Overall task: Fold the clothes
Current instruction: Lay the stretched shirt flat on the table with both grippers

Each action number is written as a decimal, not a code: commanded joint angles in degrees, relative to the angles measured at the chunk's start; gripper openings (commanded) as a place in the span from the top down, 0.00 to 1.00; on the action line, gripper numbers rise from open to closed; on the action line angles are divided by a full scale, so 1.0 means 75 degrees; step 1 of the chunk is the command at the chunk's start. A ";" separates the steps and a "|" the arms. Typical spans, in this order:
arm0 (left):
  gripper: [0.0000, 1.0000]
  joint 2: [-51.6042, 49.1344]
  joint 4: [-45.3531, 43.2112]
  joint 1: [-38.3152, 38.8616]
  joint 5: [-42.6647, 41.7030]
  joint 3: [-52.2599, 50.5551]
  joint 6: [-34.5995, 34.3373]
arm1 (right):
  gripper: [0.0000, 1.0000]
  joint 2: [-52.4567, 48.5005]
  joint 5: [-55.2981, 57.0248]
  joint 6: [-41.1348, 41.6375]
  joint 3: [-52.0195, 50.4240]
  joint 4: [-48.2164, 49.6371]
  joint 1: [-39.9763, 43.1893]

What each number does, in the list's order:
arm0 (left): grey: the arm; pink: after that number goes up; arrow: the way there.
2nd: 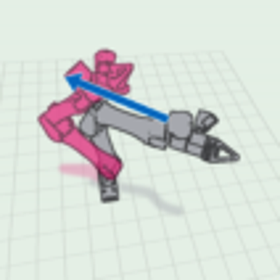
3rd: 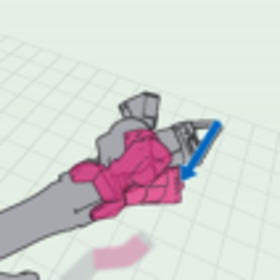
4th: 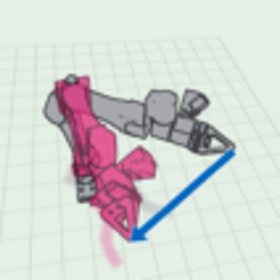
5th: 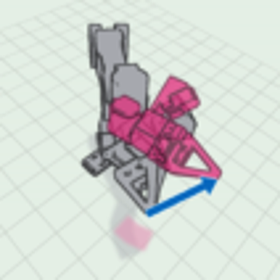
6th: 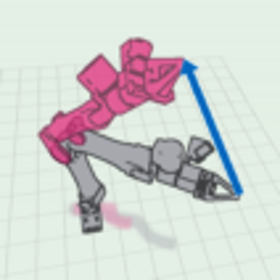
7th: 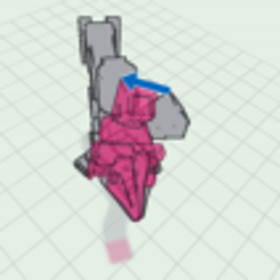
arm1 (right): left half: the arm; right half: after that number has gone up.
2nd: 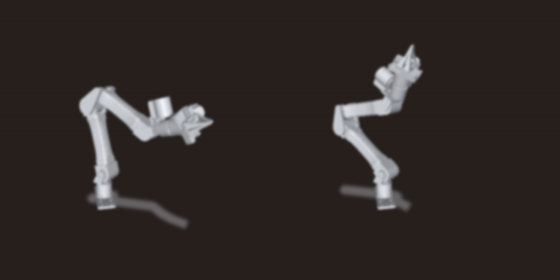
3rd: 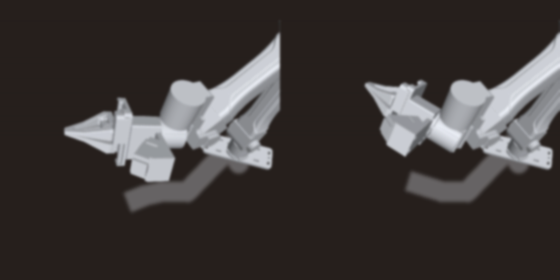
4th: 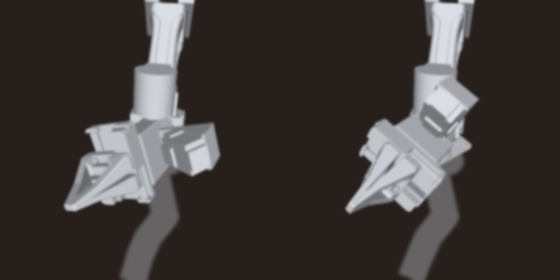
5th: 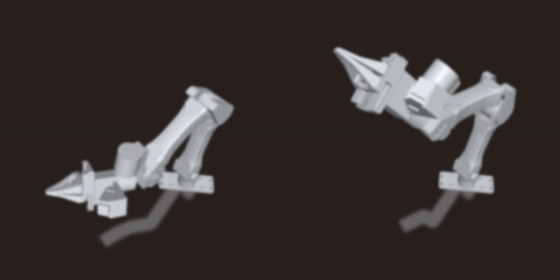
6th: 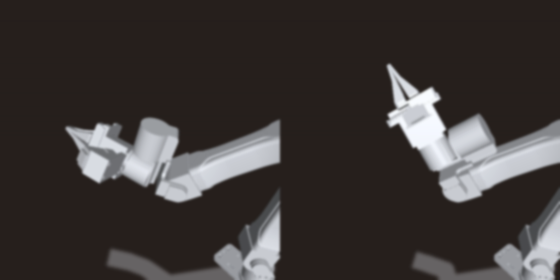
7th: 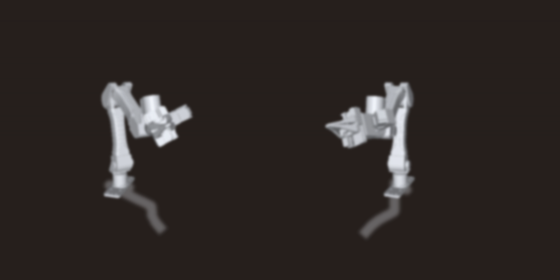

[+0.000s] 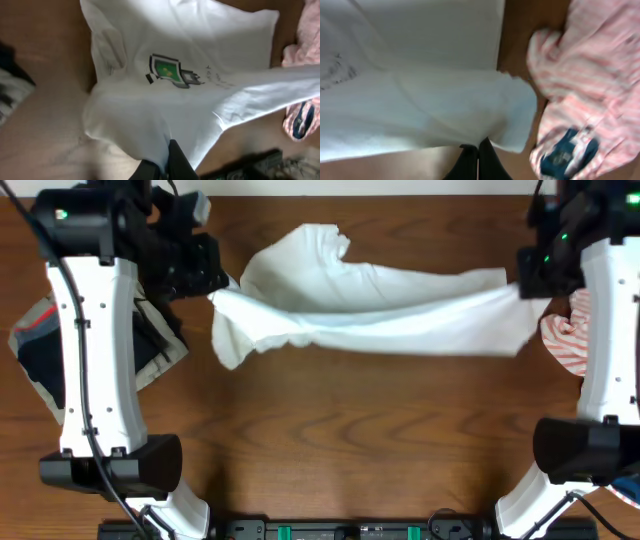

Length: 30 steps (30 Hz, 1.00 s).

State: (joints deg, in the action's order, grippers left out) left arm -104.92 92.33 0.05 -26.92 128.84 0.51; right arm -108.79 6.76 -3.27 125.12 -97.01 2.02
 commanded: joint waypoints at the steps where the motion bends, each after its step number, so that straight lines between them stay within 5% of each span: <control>1: 0.94 0.0096 0.0592 -0.0023 -0.0067 -0.0568 0.0388 | 0.98 0.0527 -0.0128 0.0341 -0.1186 -0.0023 0.0067; 14: 0.94 0.1862 0.0073 0.0466 -0.0070 -0.4418 0.0111 | 0.99 0.2763 -0.0160 0.0880 -0.5625 0.1268 0.0076; 23: 0.94 0.3599 0.0044 0.0481 -0.0050 -0.5584 -0.0315 | 0.99 0.3226 -0.0128 0.1201 -0.6213 0.1367 0.0093; 30: 0.94 0.4124 -0.0361 0.0481 0.1008 -0.5587 -0.1113 | 0.99 0.3226 -0.0131 0.1201 -0.6213 0.1425 0.0093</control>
State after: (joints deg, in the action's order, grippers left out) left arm -74.06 89.97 3.77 -23.24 86.83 -4.91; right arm -85.76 5.78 4.58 78.63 -86.41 2.02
